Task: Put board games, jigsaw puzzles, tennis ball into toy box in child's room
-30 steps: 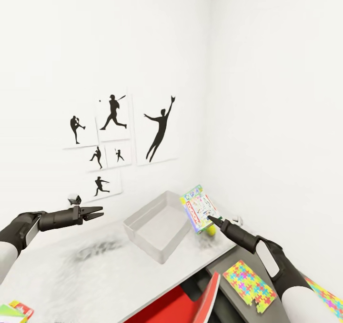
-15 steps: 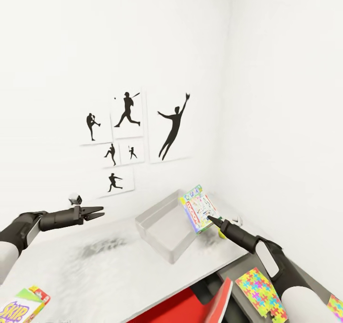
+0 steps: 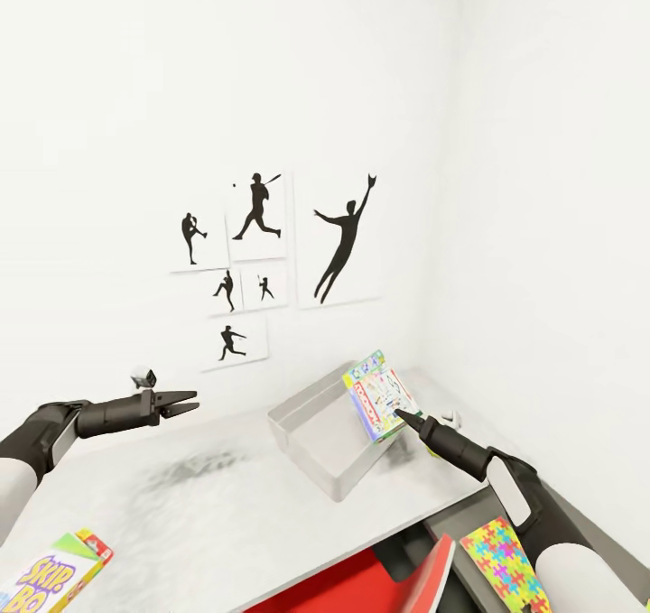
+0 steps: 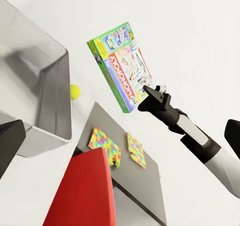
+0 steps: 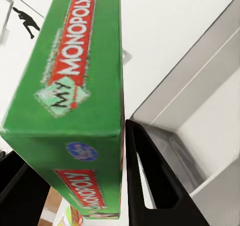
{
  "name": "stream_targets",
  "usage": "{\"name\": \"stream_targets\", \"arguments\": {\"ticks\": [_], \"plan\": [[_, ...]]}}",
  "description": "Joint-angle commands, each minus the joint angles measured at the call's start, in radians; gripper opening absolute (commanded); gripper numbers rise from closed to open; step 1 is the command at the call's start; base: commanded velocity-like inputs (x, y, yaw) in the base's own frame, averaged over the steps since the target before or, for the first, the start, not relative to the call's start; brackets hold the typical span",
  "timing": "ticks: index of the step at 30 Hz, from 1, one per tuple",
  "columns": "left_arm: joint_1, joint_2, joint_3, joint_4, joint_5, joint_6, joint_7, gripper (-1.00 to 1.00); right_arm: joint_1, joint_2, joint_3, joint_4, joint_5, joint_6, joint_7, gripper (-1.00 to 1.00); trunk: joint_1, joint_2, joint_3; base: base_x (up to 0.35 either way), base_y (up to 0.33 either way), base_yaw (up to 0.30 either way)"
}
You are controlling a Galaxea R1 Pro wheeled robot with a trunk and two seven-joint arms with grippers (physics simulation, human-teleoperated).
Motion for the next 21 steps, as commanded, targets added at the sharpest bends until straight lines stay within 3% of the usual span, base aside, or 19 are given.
{"name": "stream_targets", "arguments": {"ticks": [1, 9, 21], "plan": [[0.000, 0.000, 0.001, 0.001, -0.001, 0.010, -0.004, 1.00, 0.000, 0.000, -0.001, 0.000, -0.006, 0.007, 0.001, -1.00, 0.000, -0.001, 0.000, 0.000, 0.000, 0.139], [0.000, -0.002, 0.000, 0.004, -0.001, 0.002, -0.004, 1.00, 0.000, -0.003, -0.002, 0.002, -0.006, 0.007, 0.001, -1.00, 0.000, -0.001, 0.000, 0.073, -0.040, 0.192], [0.000, -0.005, 0.001, 0.004, 0.000, 0.002, -0.004, 1.00, 0.000, -0.005, -0.003, 0.002, -0.006, 0.007, 0.002, -1.00, 0.000, -0.001, 0.000, 0.077, -0.100, 0.014]]}}
